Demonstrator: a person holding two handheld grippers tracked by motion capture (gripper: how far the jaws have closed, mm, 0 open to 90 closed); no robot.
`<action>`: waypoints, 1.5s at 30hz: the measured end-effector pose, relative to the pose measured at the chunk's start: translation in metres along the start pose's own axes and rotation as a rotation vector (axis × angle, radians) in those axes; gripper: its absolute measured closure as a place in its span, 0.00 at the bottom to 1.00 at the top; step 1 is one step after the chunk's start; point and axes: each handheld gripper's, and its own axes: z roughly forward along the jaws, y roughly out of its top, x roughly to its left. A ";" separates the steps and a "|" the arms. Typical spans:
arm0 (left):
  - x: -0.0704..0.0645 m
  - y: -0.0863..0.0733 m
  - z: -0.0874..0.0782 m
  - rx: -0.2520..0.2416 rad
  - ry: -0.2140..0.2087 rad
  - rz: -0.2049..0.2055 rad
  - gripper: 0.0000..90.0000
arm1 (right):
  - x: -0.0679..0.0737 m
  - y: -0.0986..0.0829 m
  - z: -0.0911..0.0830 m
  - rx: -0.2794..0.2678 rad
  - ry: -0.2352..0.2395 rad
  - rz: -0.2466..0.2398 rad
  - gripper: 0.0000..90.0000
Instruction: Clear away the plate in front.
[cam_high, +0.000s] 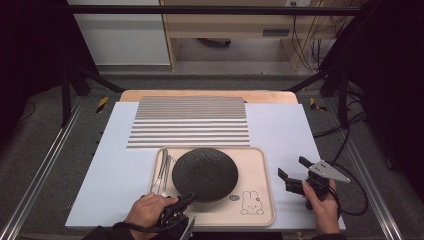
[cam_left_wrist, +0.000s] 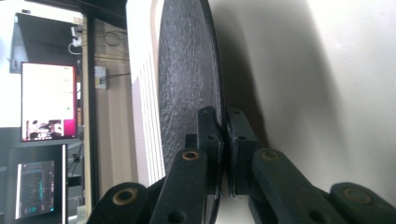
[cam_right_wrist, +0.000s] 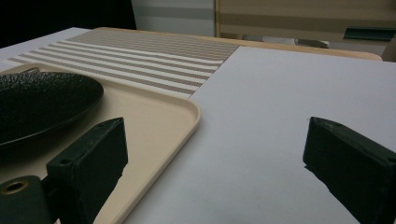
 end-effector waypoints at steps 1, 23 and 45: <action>-0.001 0.000 0.001 -0.004 -0.008 -0.002 0.97 | 0.000 0.000 0.000 0.000 0.002 0.001 0.07; -0.005 0.000 0.001 0.026 -0.031 -0.020 0.95 | 0.003 -0.001 0.002 0.016 0.007 -0.024 0.07; -0.011 -0.003 0.005 0.036 -0.106 -0.063 0.88 | 0.003 -0.001 0.002 0.022 0.008 -0.025 0.07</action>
